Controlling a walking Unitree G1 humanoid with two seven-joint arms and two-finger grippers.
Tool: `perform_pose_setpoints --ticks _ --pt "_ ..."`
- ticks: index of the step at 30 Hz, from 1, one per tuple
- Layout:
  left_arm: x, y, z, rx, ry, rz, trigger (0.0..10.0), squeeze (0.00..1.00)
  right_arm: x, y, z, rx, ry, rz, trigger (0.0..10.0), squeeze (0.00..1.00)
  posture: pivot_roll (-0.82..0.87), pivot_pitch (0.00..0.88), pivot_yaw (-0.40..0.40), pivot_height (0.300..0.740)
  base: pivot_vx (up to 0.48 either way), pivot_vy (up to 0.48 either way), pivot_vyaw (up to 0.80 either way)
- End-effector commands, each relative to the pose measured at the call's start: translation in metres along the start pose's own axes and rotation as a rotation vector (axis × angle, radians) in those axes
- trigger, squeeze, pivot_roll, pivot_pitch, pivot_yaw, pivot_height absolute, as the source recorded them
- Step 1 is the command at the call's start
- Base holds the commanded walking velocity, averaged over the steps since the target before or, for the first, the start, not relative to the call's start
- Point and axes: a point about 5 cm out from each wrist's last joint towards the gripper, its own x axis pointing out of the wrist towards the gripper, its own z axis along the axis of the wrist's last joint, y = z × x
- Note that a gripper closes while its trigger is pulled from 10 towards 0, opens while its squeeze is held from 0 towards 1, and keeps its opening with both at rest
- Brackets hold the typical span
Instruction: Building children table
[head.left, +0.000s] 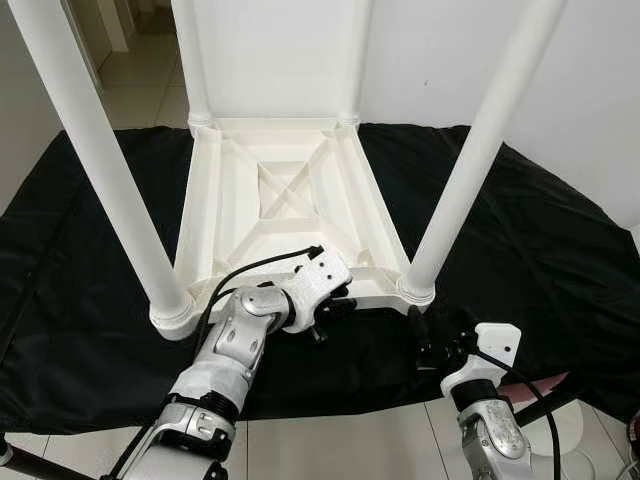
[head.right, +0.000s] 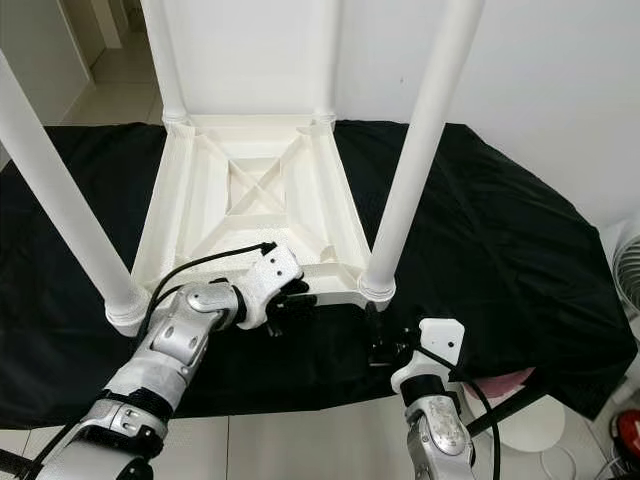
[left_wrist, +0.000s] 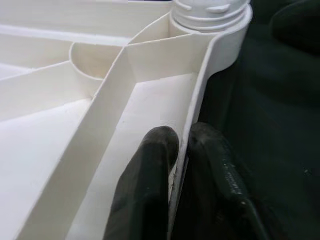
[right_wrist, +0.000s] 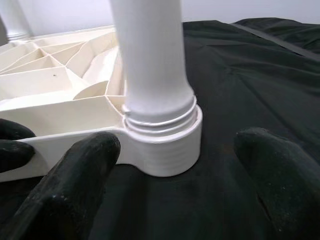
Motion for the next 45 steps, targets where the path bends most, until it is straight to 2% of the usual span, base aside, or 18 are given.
perform_pose_setpoints --ticks 1,13,14,15,16,20,24,28,30,31,33,35,36,38,39,41,43,45 --pt "-0.008 0.019 -0.012 -0.034 0.039 0.320 0.0 0.00 -0.002 -0.001 0.001 -0.010 -0.006 -0.004 10.0 0.00 -0.02 0.061 0.009 0.740 0.000 0.000 0.00" --pt "-0.029 0.032 -0.032 0.008 0.088 0.292 0.0 0.00 0.001 0.002 -0.001 -0.021 -0.002 0.006 10.0 0.00 -0.02 0.069 0.011 0.740 0.000 0.000 0.00" --pt "-0.039 0.037 -0.041 0.029 0.106 0.281 0.0 0.00 0.001 0.002 -0.001 -0.024 -0.002 0.008 10.0 0.00 -0.02 0.076 0.012 0.740 0.000 0.000 0.00" --pt "-0.039 0.037 -0.041 0.029 0.106 0.281 0.0 0.00 0.001 0.002 -0.001 -0.024 -0.002 0.008 10.0 0.00 -0.02 0.076 0.012 0.740 0.000 0.000 0.00" --pt "-0.052 0.043 -0.050 0.067 0.124 0.270 0.0 0.00 0.001 0.002 -0.001 -0.027 -0.002 0.008 10.0 0.00 -0.02 0.076 0.012 0.740 0.000 0.000 0.00" --pt "-0.061 0.048 -0.058 0.093 0.141 0.271 0.0 0.00 0.001 0.002 -0.001 -0.029 0.000 0.009 10.0 0.00 -0.02 0.076 0.012 0.740 0.000 0.000 0.00" --pt "-0.083 0.061 -0.073 0.143 0.194 0.285 0.0 0.00 0.003 0.004 -0.001 -0.031 -0.001 0.018 10.0 0.00 -0.01 0.080 0.006 0.740 0.000 0.000 0.00" --pt "-0.097 0.070 -0.079 0.142 0.222 0.293 0.0 0.00 0.005 0.004 -0.001 -0.032 -0.002 0.023 10.0 0.00 -0.01 0.081 0.005 0.740 0.000 0.000 0.00" --pt "-0.114 0.081 -0.085 0.151 0.272 0.321 0.0 0.00 0.005 0.004 -0.001 -0.036 -0.002 0.025 10.0 0.00 -0.01 0.083 0.010 0.740 0.000 0.000 0.00" --pt "-0.114 0.081 -0.085 0.151 0.272 0.321 0.0 0.00 0.005 0.004 -0.001 -0.036 -0.002 0.025 10.0 0.00 -0.01 0.083 0.010 0.740 0.000 0.000 0.00" --pt "-0.129 0.089 -0.090 0.145 0.311 0.350 0.0 0.00 0.005 0.004 -0.001 -0.038 -0.002 0.025 10.0 0.00 -0.01 0.082 0.013 0.740 0.000 0.000 0.00" --pt "-0.136 0.091 -0.093 0.144 0.332 0.357 0.0 0.00 0.005 0.004 -0.001 -0.039 -0.002 0.025 10.0 0.00 -0.01 0.080 0.015 0.740 0.000 0.000 0.00" --pt "-0.137 0.088 -0.094 0.132 0.326 0.332 2.8 0.00 0.006 0.005 -0.002 -0.039 -0.001 0.026 10.0 0.00 -0.01 0.080 0.015 0.740 0.000 0.000 0.00" --pt "-0.137 0.086 -0.094 0.123 0.319 0.311 2.8 0.00 0.006 0.005 -0.002 -0.039 -0.001 0.026 10.0 0.00 -0.01 0.080 0.015 0.740 0.000 0.000 0.00" --pt "-0.132 0.082 -0.092 0.131 0.300 0.293 10.0 0.00 0.007 0.006 -0.002 -0.038 -0.001 0.029 10.0 0.00 0.00 0.079 0.012 0.740 0.000 0.000 0.00" --pt "-0.132 0.082 -0.092 0.131 0.300 0.293 10.0 0.00 0.007 0.006 -0.002 -0.038 -0.001 0.029 10.0 0.00 0.00 0.079 0.012 0.740 0.000 0.000 0.00" --pt "-0.118 0.075 -0.083 0.102 0.230 0.261 10.0 0.00 0.008 0.008 -0.002 -0.041 -0.003 0.041 10.0 0.00 -0.01 0.079 0.009 0.740 0.000 0.000 0.00" --pt "-0.114 0.074 -0.081 0.082 0.207 0.264 10.0 0.00 0.009 0.009 -0.002 -0.041 -0.004 0.044 10.0 0.00 -0.01 0.079 0.009 0.740 0.000 0.000 0.00"
